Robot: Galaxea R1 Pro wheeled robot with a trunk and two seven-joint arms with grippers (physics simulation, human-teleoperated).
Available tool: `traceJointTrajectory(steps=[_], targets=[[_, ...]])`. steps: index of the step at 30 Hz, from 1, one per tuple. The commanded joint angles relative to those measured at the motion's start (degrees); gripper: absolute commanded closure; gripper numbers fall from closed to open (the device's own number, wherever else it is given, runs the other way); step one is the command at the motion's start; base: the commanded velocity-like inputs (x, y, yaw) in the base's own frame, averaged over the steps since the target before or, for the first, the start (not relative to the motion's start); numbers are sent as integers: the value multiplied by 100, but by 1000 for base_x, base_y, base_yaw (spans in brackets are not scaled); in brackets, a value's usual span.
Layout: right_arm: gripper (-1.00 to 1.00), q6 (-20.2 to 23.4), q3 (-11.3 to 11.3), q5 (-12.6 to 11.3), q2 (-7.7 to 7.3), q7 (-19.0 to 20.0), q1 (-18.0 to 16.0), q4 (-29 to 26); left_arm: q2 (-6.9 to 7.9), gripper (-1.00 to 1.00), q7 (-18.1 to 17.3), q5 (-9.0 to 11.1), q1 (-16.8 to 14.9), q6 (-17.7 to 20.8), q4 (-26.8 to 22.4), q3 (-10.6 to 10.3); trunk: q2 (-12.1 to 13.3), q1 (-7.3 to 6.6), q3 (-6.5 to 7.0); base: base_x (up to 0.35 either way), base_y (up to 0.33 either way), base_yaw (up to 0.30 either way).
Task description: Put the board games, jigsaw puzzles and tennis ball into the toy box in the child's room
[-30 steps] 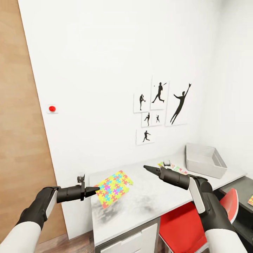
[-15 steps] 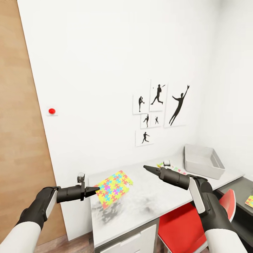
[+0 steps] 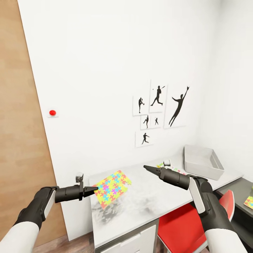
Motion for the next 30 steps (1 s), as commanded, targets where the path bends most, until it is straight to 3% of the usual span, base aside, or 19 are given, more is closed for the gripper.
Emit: traceJointTrajectory(steps=[1, 11, 22, 30], targets=[[-100, 25, -3, -6, 0, 12, -2, 2, 0, 100, -19, 0, -2, 59, 1, 4, 39, -21, 17, 0, 0, -23], [-100, 25, -4, -7, 0, 13, -2, 4, 3, 100, -19, 0, -4, 59, 1, 5, 440, -241, 197, -159, 0, -55], [-100, 25, -26, -6, 0, 7, -2, 8, 7, 100, -19, 8, -2, 59, 1, 2, 882, -482, 379, -24, 0, -136], [-100, 25, -46, -6, -3, 12, -2, 8, 9, 100, -19, 9, 1, 59, 1, 11, 882, -482, 352, 0, 0, -249]])
